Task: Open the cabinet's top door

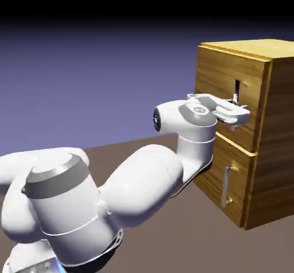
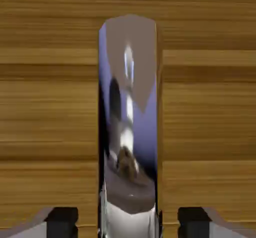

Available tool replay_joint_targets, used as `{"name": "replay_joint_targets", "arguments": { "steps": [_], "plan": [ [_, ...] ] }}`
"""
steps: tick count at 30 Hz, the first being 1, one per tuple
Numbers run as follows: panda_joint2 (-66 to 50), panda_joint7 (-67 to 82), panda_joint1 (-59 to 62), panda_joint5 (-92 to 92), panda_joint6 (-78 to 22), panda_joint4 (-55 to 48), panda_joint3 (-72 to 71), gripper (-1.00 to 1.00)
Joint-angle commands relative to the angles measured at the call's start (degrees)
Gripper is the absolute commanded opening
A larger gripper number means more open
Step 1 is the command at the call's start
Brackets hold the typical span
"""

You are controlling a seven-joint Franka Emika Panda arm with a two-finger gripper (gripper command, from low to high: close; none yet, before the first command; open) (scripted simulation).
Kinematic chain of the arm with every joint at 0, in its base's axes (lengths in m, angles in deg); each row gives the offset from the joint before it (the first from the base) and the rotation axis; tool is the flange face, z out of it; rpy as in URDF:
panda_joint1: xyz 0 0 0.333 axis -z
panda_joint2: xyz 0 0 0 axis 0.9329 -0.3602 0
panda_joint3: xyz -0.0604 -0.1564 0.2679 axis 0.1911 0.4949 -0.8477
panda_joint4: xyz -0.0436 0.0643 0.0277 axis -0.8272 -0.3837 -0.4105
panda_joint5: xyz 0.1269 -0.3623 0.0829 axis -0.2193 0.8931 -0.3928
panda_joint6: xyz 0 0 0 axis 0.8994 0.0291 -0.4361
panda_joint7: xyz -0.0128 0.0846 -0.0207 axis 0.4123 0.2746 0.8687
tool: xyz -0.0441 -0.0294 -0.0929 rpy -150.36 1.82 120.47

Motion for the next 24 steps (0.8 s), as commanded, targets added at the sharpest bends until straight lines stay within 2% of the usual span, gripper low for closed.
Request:
{"name": "replay_joint_targets", "arguments": {
  "steps": [1,12,24],
  "plan": [
    [0.15,-0.55,1.04,-0.29,-2.43,2.03,-0.79,-1.00],
    [2.46,-5.85,6.49,-7.65,-29.85,19.38,-11.11,-1.00],
    [8.13,-12.69,-1.82,-22.66,-59.75,26.82,-23.03,-1.00]
  ]
}}
